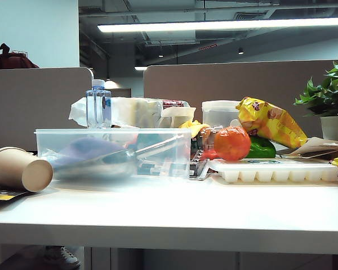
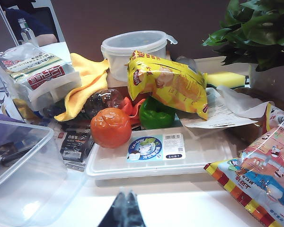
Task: Pick up the metal ice scoop from the table and place it inside the transparent plastic box.
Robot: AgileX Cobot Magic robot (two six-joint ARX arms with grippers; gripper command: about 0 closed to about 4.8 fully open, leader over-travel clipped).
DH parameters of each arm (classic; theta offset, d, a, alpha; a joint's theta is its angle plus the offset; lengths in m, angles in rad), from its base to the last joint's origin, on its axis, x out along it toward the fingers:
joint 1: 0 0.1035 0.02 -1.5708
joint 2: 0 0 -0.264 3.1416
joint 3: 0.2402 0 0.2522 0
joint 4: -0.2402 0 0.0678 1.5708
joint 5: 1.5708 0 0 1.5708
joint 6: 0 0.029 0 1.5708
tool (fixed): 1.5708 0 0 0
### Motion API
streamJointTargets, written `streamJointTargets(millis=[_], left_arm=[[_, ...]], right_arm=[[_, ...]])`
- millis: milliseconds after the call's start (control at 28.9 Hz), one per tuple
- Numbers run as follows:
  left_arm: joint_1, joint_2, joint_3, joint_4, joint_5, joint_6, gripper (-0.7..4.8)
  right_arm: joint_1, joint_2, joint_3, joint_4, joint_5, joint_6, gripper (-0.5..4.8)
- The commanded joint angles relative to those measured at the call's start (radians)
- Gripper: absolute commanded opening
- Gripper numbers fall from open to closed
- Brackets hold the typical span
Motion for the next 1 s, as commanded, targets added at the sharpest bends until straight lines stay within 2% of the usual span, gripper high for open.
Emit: streamJointTargets(millis=[35,554,623,727,865,1004], left_arm=[[-0.001,0.002,0.002,0.017,0.003,0.001,-0.05],[-0.001,0.002,0.002,0.017,0.003,0.001,-0.05],[-0.001,0.002,0.002,0.017,0.003,0.001,-0.05],[-0.001,0.002,0.002,0.017,0.003,0.001,-0.05],[-0.001,0.002,0.002,0.016,0.009,0.001,-0.05],[-0.001,0.002,0.002,0.012,0.005,0.001,-0.05]], right_arm=[[0.000,0.000,0.004,0.014,0.001,0.001,-0.07],[0.000,-0.001,0.004,0.014,0.001,0.001,-0.08],[-0.014,-0.008,0.004,0.000,0.001,-0.032,-0.07],[-0.095,-0.061,0.002,-0.045,-0.046,-0.056,-0.07],[-0.247,-0.165,-0.029,-0.042,-0.091,-0.067,-0.07],[-0.355,-0.252,-0.090,-0.038,-0.146,-0.124,-0.07]])
